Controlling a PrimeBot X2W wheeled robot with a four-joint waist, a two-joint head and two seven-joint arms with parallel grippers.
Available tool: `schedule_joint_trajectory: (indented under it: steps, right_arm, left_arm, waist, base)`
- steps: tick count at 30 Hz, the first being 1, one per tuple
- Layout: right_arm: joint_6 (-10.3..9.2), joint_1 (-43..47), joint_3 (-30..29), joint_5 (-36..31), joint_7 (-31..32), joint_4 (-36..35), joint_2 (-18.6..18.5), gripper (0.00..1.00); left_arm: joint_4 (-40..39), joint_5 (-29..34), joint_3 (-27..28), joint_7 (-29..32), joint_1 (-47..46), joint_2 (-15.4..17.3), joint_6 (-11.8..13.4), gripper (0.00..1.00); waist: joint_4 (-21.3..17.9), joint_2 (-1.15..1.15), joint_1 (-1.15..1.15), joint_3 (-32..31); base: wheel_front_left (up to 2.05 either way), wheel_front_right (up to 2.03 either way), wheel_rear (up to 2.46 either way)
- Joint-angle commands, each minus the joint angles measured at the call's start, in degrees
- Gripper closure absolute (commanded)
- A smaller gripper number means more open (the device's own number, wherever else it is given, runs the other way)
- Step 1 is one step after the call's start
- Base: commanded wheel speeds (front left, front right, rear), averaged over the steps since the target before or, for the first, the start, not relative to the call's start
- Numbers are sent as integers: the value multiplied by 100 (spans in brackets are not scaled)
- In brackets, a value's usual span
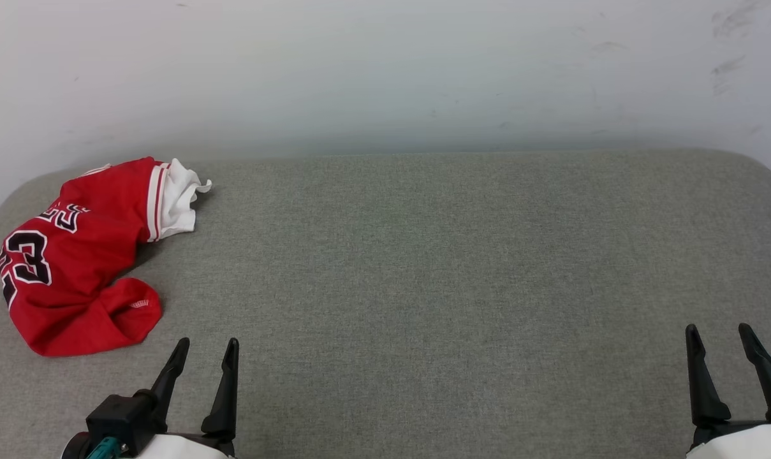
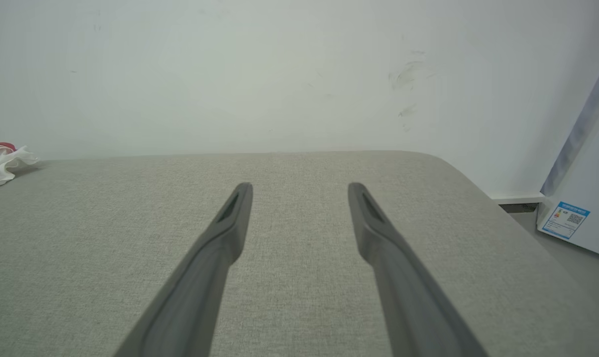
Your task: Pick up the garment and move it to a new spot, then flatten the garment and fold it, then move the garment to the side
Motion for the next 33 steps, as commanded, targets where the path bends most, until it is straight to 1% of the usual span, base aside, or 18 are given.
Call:
schedule_joint_trajectory:
  steps: [1, 8, 19, 26, 33]
  right_arm:
    - [-1, 23, -13, -137, -59, -70, -39, 0]
    - [-2, 95, -58, -475, -137, -110, -23, 0]
    - [-2, 170, -106, -902, -257, -141, 15, 0]
    - [-3, 233, -148, -1132, -332, -201, 18, 0]
    - [-3, 292, -187, -1330, -381, -220, 53, 0]
  left_arm:
    - [-45, 131, 27, -59, 34, 32, -45, 0]
    - [-50, 507, 103, -141, 80, 2, -136, 0]
    - [-62, 1032, 139, -261, 121, -20, -208, 0]
    - [57, 1185, 280, -334, 160, -121, -228, 0]
    - [97, 1392, 293, -393, 182, -94, -237, 0]
  waist:
    - [-4, 0, 0, 1]
    - [-24, 0, 0, 12]
    - [-55, 0, 0, 31]
    - [-85, 0, 0, 23]
    - [-104, 0, 0, 5]
  base:
    - [0, 0, 0]
    - [0, 0, 0]
    - [0, 0, 0]
    - [0, 0, 0]
    - [0, 0, 0]
